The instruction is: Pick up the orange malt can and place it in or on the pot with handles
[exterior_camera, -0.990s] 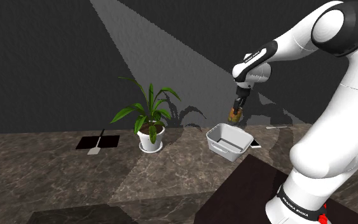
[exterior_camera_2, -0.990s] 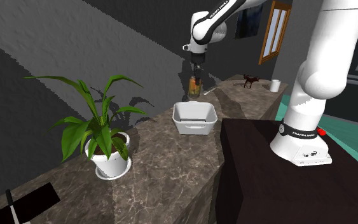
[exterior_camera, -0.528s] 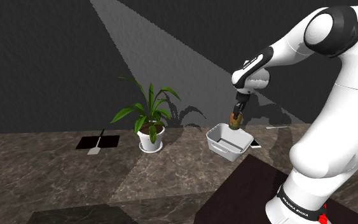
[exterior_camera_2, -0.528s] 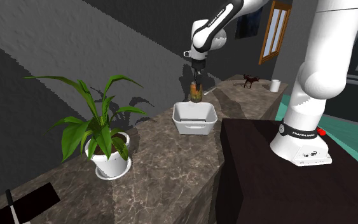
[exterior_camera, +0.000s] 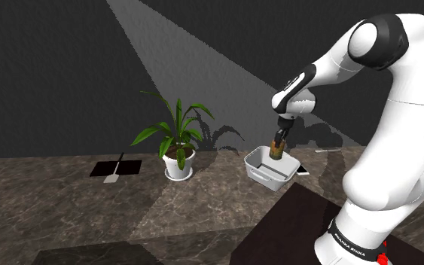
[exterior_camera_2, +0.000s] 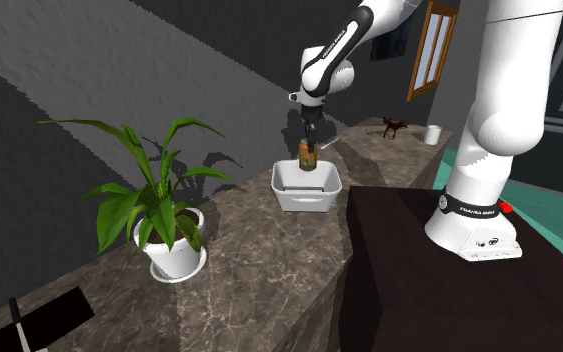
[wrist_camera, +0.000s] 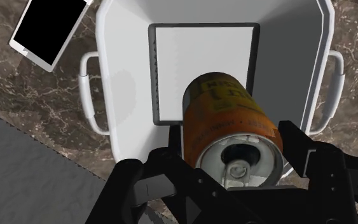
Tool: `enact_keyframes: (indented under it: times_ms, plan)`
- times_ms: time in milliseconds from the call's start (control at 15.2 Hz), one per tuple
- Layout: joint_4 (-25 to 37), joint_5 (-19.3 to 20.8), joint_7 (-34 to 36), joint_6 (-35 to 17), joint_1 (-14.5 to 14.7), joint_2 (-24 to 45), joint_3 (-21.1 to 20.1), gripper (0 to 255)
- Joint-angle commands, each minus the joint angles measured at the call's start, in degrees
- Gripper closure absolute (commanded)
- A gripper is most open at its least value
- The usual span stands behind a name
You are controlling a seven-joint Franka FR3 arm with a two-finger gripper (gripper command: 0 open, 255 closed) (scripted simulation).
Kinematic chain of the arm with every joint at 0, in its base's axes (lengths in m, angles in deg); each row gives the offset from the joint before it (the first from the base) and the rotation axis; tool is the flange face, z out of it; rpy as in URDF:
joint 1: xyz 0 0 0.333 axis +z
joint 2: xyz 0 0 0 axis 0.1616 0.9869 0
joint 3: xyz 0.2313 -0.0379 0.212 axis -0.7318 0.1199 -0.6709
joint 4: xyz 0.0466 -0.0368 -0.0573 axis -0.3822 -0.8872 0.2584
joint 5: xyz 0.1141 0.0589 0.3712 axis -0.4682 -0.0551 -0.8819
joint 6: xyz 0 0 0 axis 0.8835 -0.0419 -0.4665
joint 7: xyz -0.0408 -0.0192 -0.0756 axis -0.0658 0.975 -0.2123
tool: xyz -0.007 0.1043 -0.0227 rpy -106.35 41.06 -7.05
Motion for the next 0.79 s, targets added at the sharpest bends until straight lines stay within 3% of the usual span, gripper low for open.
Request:
enact_keyframes:
  times_ms: [0, 726]
  plan:
    - [-0.2, -0.6, -0.3, -1.6, 0.0, 1.4, -0.2, 255]
    - [-0.4, -1.5, -0.9, -3.6, -0.3, 3.3, -0.6, 255]
